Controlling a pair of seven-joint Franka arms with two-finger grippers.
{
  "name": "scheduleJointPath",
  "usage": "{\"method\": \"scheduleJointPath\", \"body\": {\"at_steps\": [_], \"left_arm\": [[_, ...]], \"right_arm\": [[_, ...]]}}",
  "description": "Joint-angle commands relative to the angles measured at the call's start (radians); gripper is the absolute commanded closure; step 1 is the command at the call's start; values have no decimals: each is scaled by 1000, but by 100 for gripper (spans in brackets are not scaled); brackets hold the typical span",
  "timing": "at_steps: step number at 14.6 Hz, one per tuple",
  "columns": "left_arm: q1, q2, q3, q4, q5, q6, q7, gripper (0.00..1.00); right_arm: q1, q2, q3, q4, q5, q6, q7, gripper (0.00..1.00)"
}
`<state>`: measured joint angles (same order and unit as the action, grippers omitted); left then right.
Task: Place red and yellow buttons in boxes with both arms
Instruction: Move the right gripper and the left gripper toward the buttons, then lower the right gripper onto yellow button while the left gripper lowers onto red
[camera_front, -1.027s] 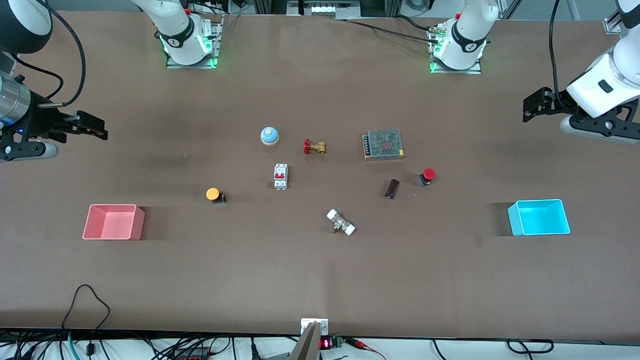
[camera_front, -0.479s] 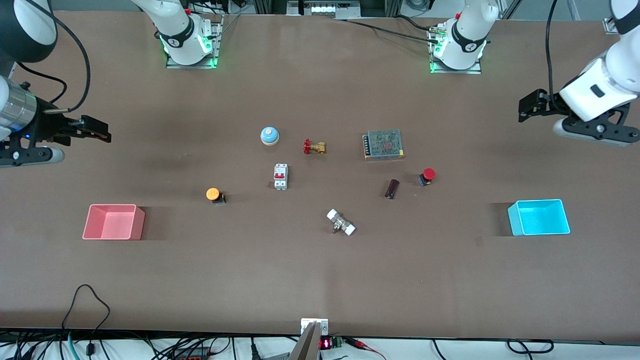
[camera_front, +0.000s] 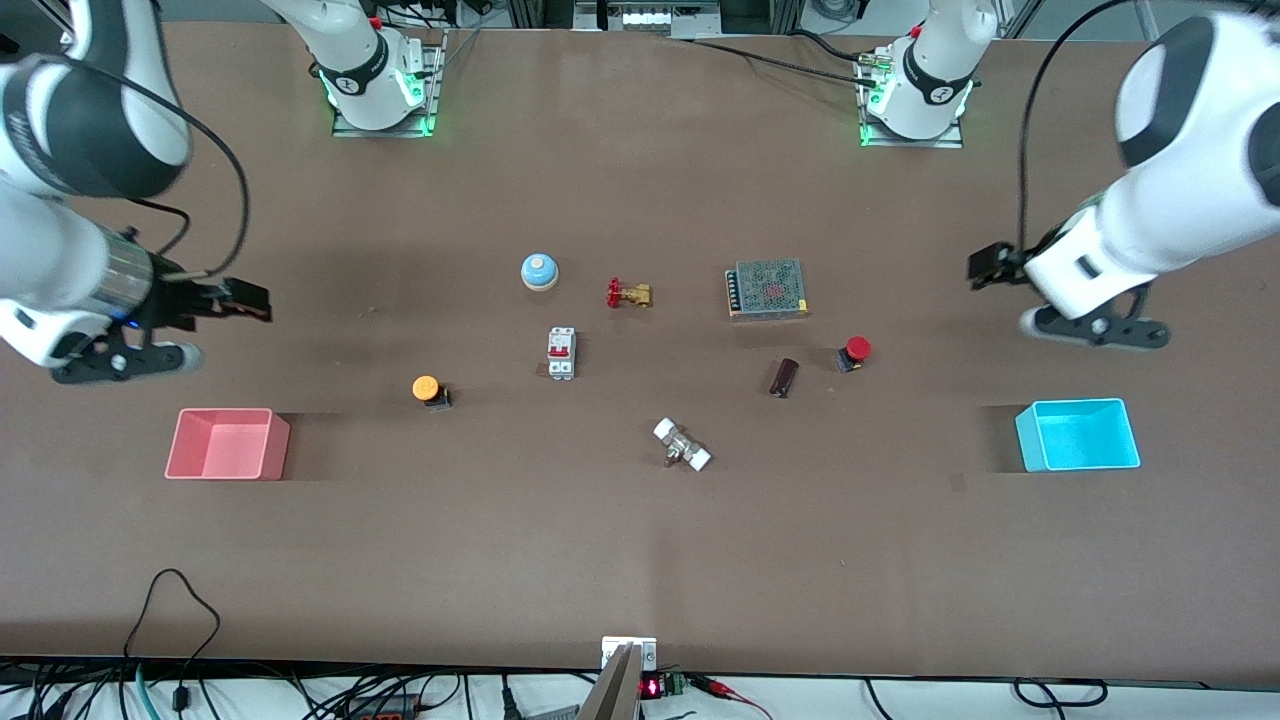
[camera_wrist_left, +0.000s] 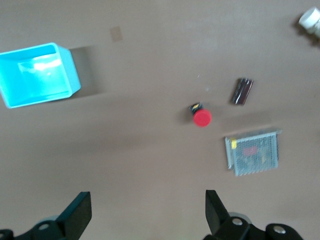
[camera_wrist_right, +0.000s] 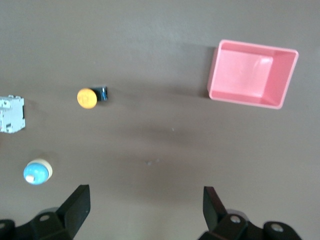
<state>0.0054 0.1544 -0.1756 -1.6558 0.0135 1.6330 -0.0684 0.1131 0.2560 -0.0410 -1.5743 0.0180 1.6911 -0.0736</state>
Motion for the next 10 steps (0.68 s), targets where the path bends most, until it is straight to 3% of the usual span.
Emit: {"method": "scheduleJointPath", "body": {"at_steps": [1, 7, 10], "left_arm": [[-2, 56, -42, 16, -7, 50, -112, 0], [-42, 235, -54, 5, -3, 100, -247, 0], [-54, 277, -54, -47, -3, 203, -324, 0]], "right_arm": [[22, 15, 0, -47, 2, 92, 20, 0], [86, 22, -2, -254, -4, 398, 67, 0], [129, 32, 0, -352, -7, 583, 124, 0]]}}
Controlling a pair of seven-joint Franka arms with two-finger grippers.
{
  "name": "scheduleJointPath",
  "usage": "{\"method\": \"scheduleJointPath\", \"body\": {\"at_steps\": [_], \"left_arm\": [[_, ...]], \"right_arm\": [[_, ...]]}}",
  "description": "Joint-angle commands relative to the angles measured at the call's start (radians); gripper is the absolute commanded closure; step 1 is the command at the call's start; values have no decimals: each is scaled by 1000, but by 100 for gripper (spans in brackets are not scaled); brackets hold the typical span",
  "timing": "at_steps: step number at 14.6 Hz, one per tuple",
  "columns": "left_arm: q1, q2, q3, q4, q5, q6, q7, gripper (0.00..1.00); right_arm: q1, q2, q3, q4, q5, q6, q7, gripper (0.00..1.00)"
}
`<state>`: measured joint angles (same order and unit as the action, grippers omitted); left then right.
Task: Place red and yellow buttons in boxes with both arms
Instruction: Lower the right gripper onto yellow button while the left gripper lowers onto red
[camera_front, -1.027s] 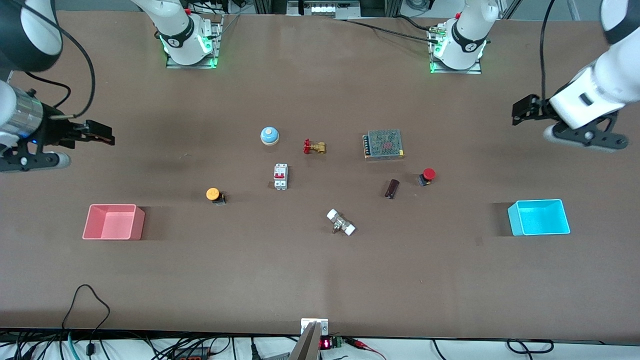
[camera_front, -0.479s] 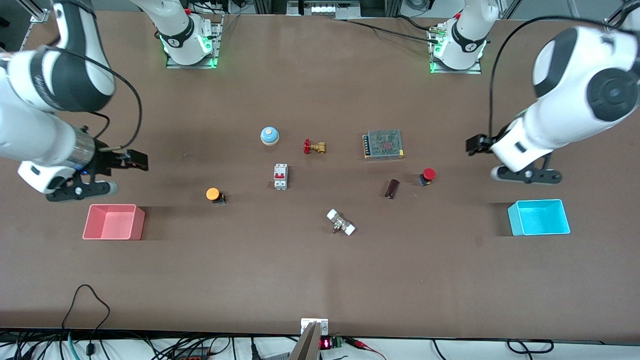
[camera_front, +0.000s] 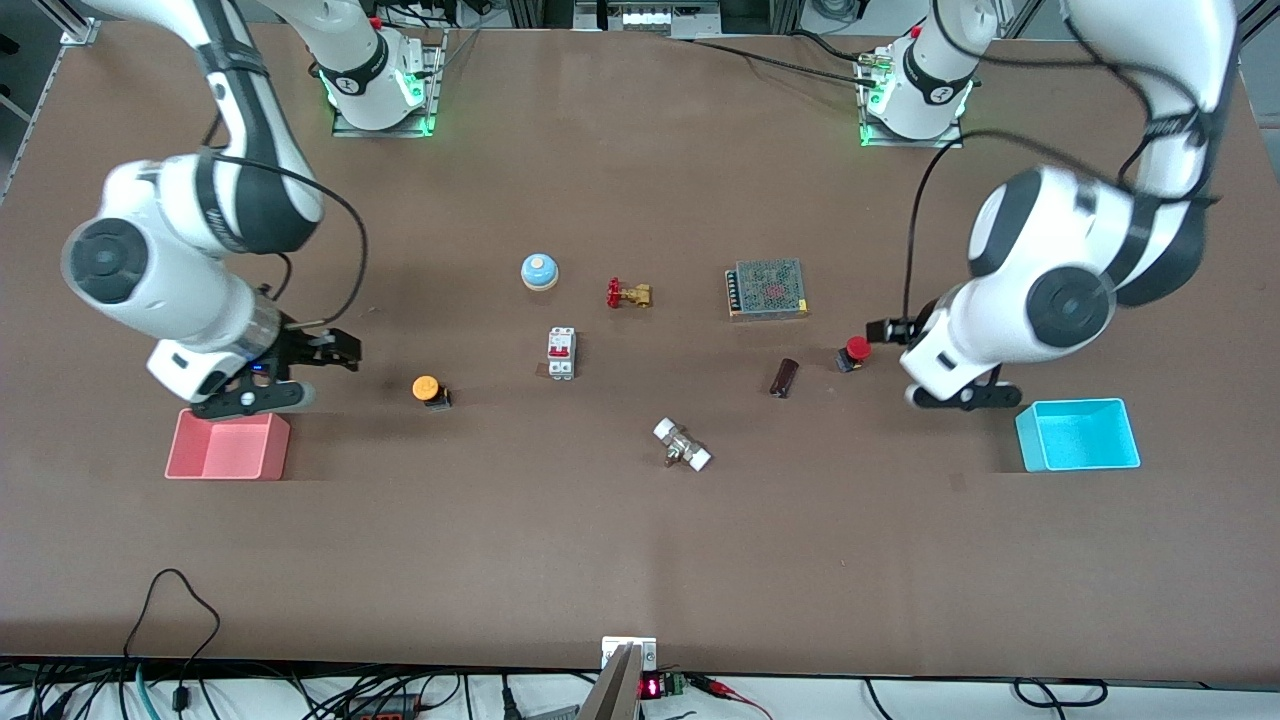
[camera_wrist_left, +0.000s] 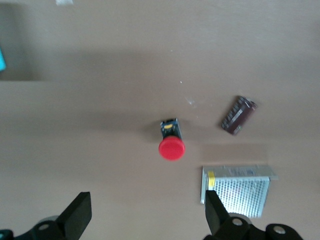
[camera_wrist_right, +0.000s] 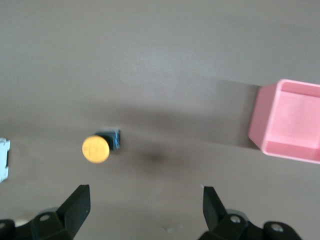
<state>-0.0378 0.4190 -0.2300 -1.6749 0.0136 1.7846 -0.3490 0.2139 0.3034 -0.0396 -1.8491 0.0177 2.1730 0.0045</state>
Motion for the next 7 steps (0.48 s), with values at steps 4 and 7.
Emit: {"method": "scheduleJointPath", "body": {"at_steps": [4, 7], "left_arm": [[-13, 12, 1, -190, -1, 284, -97, 0], [-14, 12, 3, -282, -1, 398, -114, 0]], "right_arm": [[73, 55, 1, -98, -8, 235, 137, 0], [91, 85, 1, -111, -8, 258, 140, 0]]}}
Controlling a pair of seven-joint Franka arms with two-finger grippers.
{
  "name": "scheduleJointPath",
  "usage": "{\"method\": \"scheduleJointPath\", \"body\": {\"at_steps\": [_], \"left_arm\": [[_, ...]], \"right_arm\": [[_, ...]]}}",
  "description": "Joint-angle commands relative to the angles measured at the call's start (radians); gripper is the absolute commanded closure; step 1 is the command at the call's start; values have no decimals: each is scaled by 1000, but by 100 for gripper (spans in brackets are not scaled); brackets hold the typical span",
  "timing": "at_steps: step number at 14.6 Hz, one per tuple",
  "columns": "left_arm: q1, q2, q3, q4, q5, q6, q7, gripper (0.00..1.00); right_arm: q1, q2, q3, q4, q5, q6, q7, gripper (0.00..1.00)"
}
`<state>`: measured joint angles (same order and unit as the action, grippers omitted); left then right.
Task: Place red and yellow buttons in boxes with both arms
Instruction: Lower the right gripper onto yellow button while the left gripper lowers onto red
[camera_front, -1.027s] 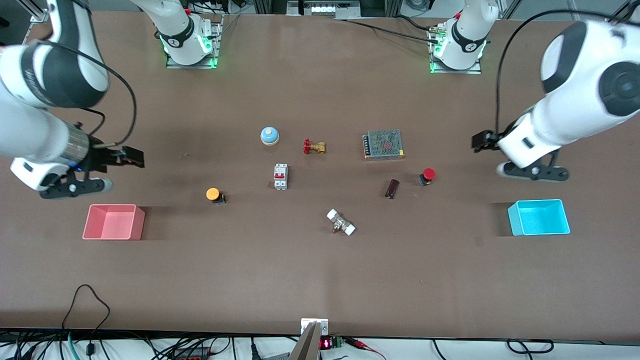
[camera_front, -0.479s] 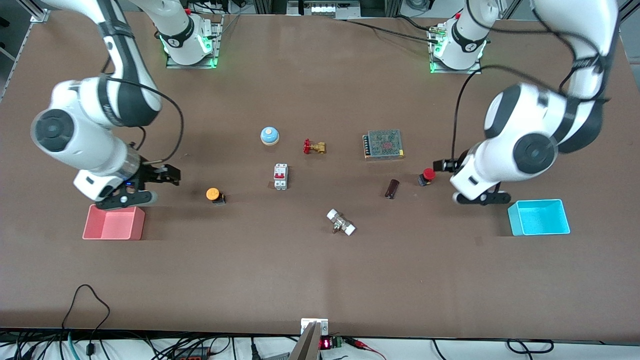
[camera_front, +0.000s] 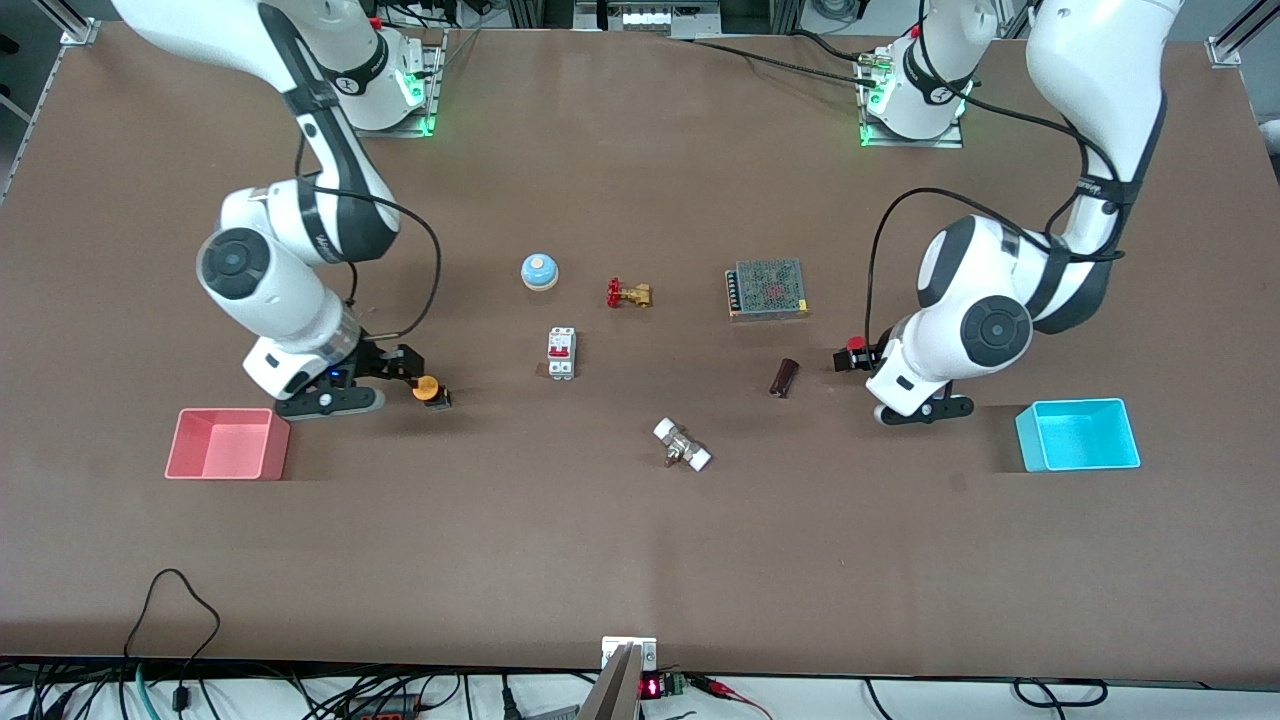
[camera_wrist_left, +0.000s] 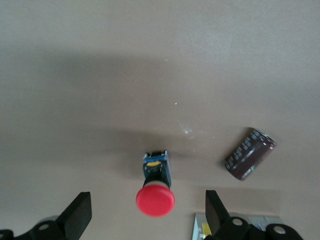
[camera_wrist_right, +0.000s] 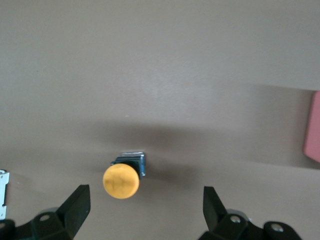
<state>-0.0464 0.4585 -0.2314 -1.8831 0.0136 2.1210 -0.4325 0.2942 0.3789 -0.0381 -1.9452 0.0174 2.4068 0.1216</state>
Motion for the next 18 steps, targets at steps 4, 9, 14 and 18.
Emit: {"method": "scheduleJointPath", "body": {"at_steps": [4, 9, 14, 18], "left_arm": [[-7, -27, 1, -174, -1, 222, -69, 0], [-17, -6, 3, -209, -1, 310, -110, 0], [-55, 2, 9, -217, 0, 318, -155, 0], [-53, 2, 11, -215, 16, 318, -155, 3]], "right_arm": [[22, 41, 9, -24, -10, 67, 21, 0], [22, 83, 29, -47, -10, 147, 20, 0], [20, 110, 34, -47, -10, 172, 18, 0], [19, 110, 34, -47, -10, 172, 10, 16]]}}
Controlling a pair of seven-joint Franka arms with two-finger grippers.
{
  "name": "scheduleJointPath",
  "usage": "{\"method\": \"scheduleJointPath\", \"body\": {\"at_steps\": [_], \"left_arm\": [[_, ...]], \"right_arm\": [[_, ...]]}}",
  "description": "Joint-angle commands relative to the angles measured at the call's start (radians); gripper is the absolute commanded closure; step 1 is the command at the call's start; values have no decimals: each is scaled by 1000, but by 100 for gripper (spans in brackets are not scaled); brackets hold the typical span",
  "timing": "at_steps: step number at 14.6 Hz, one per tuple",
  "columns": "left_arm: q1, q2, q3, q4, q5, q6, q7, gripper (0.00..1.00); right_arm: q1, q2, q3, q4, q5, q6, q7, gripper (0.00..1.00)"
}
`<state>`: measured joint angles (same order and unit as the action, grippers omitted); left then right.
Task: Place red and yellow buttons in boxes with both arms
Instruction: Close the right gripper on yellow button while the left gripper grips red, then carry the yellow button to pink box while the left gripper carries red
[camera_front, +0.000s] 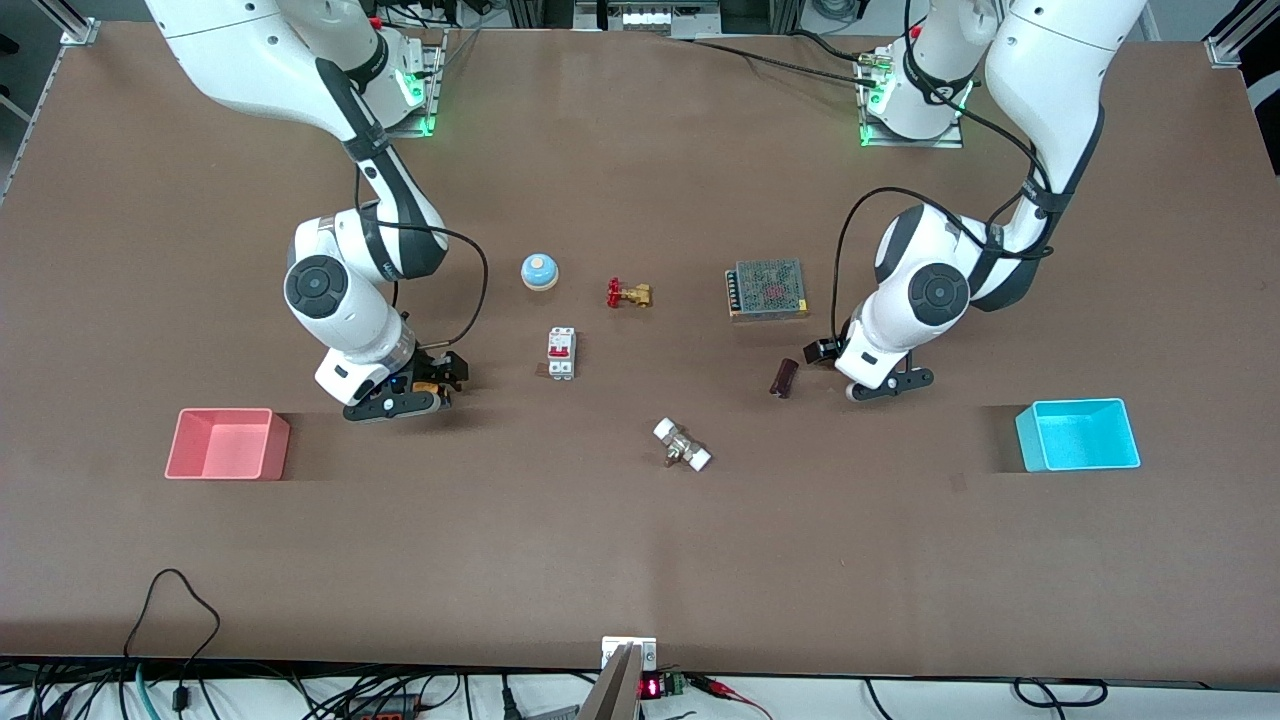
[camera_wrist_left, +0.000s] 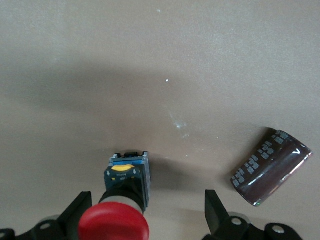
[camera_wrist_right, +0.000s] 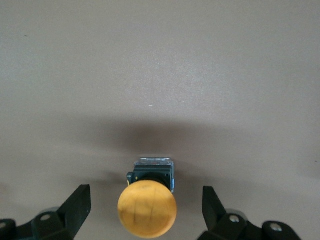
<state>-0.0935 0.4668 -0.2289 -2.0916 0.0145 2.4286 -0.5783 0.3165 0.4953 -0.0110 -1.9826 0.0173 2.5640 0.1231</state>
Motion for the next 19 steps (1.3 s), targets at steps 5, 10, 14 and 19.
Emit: {"method": "scheduleJointPath", "body": {"at_steps": [5, 10, 14, 19], "left_arm": [[5, -5, 11, -8, 62, 10, -9, 15], [5, -4, 10, -7, 64, 9, -9, 63], [5, -34, 11, -1, 64, -41, -5, 84], [34, -102, 13, 82, 94, -265, 56, 84]], "right_arm": [[-7, -6, 6, -10, -10, 13, 3, 62], [-11, -29, 6, 11, -10, -17, -11, 71], [-83, -122, 5, 128, -4, -301, -97, 71], [-201, -162, -14, 295, 4, -536, -213, 71]]}}
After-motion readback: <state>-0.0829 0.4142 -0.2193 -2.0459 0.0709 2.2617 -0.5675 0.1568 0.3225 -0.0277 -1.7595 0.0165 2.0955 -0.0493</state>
